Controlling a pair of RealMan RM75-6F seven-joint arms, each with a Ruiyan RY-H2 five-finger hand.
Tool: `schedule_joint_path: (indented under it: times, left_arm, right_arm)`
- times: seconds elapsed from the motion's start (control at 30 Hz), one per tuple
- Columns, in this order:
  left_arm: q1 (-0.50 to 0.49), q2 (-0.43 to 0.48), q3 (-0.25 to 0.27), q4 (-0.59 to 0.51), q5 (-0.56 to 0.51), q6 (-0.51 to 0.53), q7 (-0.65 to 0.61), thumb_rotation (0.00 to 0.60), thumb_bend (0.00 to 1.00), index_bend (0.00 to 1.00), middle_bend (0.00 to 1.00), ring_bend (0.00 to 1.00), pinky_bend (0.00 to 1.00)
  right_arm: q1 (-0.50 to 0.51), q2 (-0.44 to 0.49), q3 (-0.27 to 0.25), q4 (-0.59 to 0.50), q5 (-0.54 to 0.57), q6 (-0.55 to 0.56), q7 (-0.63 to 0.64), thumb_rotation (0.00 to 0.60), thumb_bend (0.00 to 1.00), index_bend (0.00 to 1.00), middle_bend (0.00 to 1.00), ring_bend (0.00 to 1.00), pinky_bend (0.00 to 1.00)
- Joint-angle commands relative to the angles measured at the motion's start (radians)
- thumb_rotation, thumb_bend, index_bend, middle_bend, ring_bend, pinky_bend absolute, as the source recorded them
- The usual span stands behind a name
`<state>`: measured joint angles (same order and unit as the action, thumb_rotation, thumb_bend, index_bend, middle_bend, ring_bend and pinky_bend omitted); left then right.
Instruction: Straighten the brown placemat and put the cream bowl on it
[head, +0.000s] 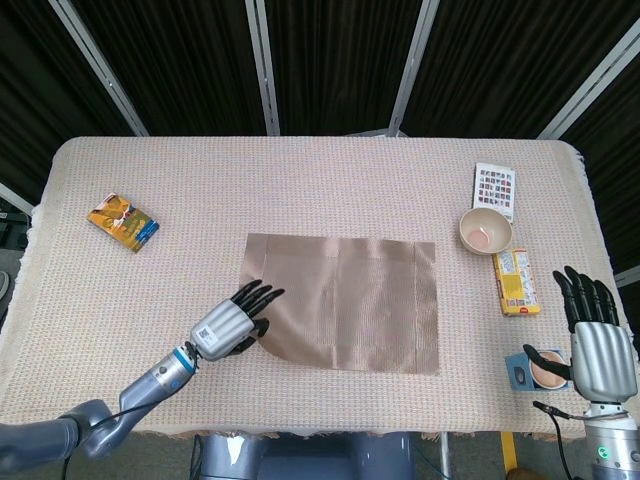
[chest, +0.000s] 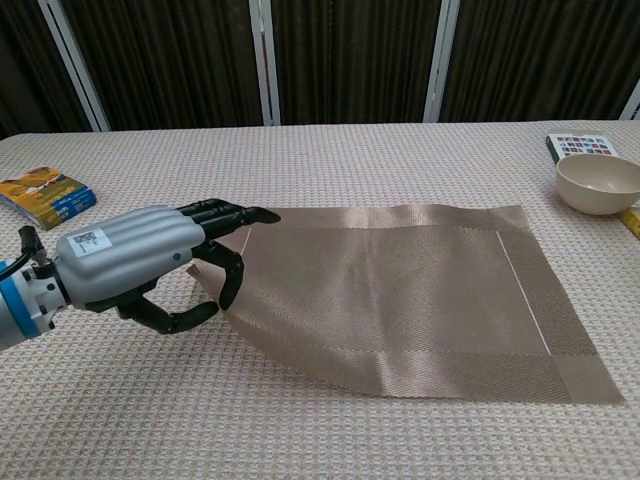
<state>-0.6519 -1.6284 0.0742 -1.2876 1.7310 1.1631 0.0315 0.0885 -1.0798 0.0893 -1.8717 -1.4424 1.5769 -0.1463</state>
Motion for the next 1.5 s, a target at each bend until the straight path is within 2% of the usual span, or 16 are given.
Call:
schedule_joint_path:
  times: [0.03,0.13,0.3,0.6,0.97,1.5]
  left_arm:
    - [-0.008,0.055,0.043,-0.111,0.070,0.011,0.076,0.600,0.48,0.65,0.00,0.00,0.00]
    - [-0.010,0.079,0.067,-0.174,0.103,0.003,0.127,0.600,0.48,0.65,0.00,0.00,0.00]
    - [-0.010,0.088,0.111,-0.174,0.188,0.013,0.210,0.600,0.48,0.67,0.00,0.00,0.00]
    - [0.019,0.116,0.181,-0.145,0.257,0.078,0.159,0.600,0.48,0.67,0.00,0.00,0.00]
    - [0.077,0.151,0.195,-0.044,0.214,0.115,0.108,0.600,0.47,0.67,0.00,0.00,0.00]
    - [0.129,0.129,0.211,0.017,0.214,0.153,0.040,0.600,0.47,0.67,0.00,0.00,0.00]
  right_arm:
    - [-0.006,0.004,0.000,-0.010,-0.012,0.010,0.002,0.600,0.00,0.00,0.00,0.00,0.00]
    - [-0.012,0.010,-0.001,-0.018,-0.022,0.018,0.003,0.600,0.00,0.00,0.00,0.00,0.00]
    - [-0.018,0.015,0.000,-0.023,-0.031,0.025,0.009,0.600,0.00,0.00,0.00,0.00,0.00]
    - [-0.021,0.018,0.001,-0.025,-0.041,0.021,0.012,0.600,0.00,0.00,0.00,0.00,0.00]
    - [-0.024,0.013,0.000,-0.033,-0.062,0.018,-0.001,0.600,0.00,0.00,0.00,0.00,0.00]
    - [-0.029,0.017,0.004,-0.039,-0.076,0.018,0.002,0.600,0.00,0.00,0.00,0.00,0.00]
